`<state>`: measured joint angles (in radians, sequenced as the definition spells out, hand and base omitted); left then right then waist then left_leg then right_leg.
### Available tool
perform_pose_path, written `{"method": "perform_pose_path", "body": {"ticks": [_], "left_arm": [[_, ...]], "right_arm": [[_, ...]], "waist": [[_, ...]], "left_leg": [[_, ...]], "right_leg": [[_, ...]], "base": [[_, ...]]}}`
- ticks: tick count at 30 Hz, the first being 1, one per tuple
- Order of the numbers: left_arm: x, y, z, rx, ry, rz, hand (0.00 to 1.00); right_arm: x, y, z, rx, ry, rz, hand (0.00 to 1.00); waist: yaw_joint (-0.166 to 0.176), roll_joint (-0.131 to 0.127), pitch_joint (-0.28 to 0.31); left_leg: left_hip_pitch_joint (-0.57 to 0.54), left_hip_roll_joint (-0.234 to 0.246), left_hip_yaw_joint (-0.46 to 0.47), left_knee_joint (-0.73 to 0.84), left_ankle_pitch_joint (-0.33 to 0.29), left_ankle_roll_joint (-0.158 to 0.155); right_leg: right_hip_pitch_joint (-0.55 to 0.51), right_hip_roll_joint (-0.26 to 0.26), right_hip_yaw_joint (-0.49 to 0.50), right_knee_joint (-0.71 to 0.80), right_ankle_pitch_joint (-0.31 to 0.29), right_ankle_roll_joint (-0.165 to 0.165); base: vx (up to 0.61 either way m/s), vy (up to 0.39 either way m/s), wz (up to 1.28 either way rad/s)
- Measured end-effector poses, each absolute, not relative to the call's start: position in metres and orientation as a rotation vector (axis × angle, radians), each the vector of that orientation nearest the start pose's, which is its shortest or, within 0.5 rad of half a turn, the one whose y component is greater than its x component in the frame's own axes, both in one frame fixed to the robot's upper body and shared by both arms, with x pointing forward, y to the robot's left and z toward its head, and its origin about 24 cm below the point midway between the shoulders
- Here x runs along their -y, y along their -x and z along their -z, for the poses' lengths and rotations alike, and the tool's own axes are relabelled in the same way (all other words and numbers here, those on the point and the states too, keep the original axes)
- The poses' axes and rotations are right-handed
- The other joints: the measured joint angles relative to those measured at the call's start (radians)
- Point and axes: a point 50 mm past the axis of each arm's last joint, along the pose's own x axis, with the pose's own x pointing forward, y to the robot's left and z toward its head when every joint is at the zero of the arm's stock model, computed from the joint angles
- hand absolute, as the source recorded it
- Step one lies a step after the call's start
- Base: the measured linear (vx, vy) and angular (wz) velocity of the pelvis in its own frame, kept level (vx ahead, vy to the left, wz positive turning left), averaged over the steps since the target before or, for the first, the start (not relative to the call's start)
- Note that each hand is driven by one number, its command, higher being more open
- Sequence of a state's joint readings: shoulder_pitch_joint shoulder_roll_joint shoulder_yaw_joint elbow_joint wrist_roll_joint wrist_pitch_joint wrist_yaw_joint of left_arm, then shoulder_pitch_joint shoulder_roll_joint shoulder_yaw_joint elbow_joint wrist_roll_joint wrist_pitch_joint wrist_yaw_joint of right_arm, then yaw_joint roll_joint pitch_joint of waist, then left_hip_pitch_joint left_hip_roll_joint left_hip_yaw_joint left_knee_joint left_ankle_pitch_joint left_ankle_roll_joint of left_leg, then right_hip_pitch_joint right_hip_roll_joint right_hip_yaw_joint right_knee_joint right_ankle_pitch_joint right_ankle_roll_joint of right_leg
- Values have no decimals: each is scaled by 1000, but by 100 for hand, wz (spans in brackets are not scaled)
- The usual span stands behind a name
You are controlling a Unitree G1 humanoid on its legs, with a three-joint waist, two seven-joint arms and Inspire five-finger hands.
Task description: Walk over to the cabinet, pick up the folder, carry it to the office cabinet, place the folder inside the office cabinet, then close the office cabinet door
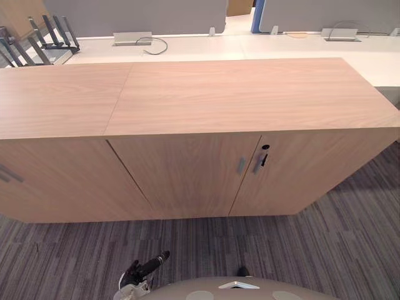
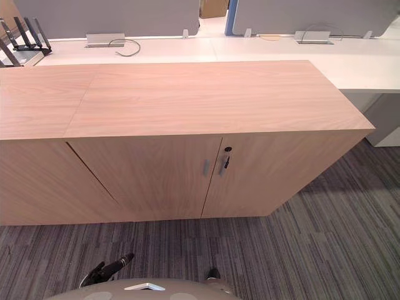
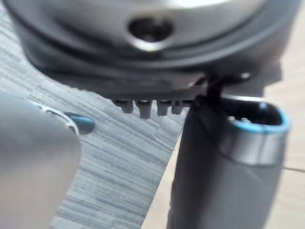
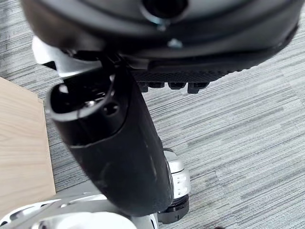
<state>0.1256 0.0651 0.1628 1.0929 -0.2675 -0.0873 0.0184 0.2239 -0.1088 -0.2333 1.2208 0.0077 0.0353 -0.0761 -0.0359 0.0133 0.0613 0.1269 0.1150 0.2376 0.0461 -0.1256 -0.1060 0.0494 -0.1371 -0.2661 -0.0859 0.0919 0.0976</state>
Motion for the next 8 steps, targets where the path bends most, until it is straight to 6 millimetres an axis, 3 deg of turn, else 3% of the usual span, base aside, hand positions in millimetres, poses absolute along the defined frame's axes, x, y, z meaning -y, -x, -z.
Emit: {"method": "perform_pose_path", "body": {"ticks": [5,8], "left_arm": [[-178,-98,162,-1069,-34,-38,100],[-173,-102,162,-1063,-78,24,100]], "right_arm": [[220,9,174,-1452,23,353,100],[219,6,174,-1445,16,345,100]], "waist": [[-7,1,-8],[-25,-2,-8]], "left_leg": [[0,-1,0,-1,-2,-2],[0,-2,2,-1,-2,-2]], "right_leg": [[-4,1,3,0,2,3],[-3,1,6,0,3,3]], "base": [[8,5,-1],[25,7,-4]]}}
